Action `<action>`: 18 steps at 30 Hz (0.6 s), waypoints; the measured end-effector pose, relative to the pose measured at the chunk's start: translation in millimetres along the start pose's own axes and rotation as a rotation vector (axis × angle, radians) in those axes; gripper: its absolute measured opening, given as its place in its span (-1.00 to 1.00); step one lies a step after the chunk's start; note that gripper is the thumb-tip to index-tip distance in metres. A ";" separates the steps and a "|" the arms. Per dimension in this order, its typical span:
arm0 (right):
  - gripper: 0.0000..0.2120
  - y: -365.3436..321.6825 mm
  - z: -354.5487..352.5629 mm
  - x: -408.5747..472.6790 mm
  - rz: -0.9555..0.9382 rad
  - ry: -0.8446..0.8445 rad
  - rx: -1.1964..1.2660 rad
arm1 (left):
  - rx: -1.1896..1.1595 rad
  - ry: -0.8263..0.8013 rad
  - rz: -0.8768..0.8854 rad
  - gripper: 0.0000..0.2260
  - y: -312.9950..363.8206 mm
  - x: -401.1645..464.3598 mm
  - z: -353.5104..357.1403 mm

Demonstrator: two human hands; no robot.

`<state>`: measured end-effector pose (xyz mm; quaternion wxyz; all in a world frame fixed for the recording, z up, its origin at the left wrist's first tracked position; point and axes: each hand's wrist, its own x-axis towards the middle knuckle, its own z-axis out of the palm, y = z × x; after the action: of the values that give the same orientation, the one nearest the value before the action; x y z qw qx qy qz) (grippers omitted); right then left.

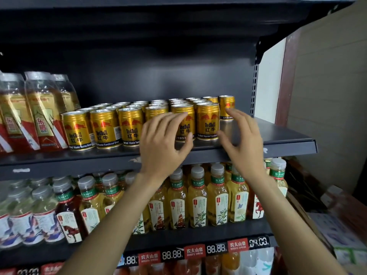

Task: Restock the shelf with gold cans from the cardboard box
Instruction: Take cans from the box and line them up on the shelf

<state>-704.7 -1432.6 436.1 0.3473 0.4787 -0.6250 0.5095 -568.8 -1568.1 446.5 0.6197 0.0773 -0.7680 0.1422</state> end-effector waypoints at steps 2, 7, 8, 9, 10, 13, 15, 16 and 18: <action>-0.69 -5.3 -9.8 -28.2 -0.040 0.071 0.025 | -0.150 0.085 -0.083 -0.73 15.1 -22.7 -8.7; -0.82 -7.3 -27.4 -123.2 -0.001 -0.029 0.037 | -0.487 -0.017 -0.345 -0.81 53.4 -102.1 -29.0; -0.81 -5.6 -30.6 -145.1 0.038 -0.095 0.041 | -0.570 -0.105 -0.414 -0.81 60.1 -120.1 -33.6; -0.80 -3.9 -33.7 -167.7 0.085 -0.175 0.044 | -0.652 -0.220 -0.485 -0.81 65.8 -139.1 -38.0; -0.79 -1.5 -36.8 -191.5 0.148 -0.272 0.048 | -0.712 -0.363 -0.549 -0.81 71.1 -158.8 -42.8; -0.78 9.3 -44.9 -265.7 0.392 -0.606 0.010 | -0.713 -0.884 -0.703 -0.82 81.0 -229.8 -52.2; -0.79 14.0 -49.1 -312.5 0.534 -0.778 0.010 | -0.656 -1.134 -0.779 -0.78 84.5 -281.1 -57.2; -0.78 14.6 -50.2 -334.2 0.615 -0.833 0.049 | -0.617 -1.214 -0.807 -0.76 86.3 -305.9 -60.2; -0.77 13.8 -52.7 -371.5 0.787 -0.907 0.110 | -0.535 -1.306 -0.867 -0.73 92.7 -349.1 -66.1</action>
<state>-609.1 -1290.4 102.1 -0.1938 0.3984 -0.8137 0.3763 -457.8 -1479.6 107.8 0.0460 0.2836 -0.8832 -0.3707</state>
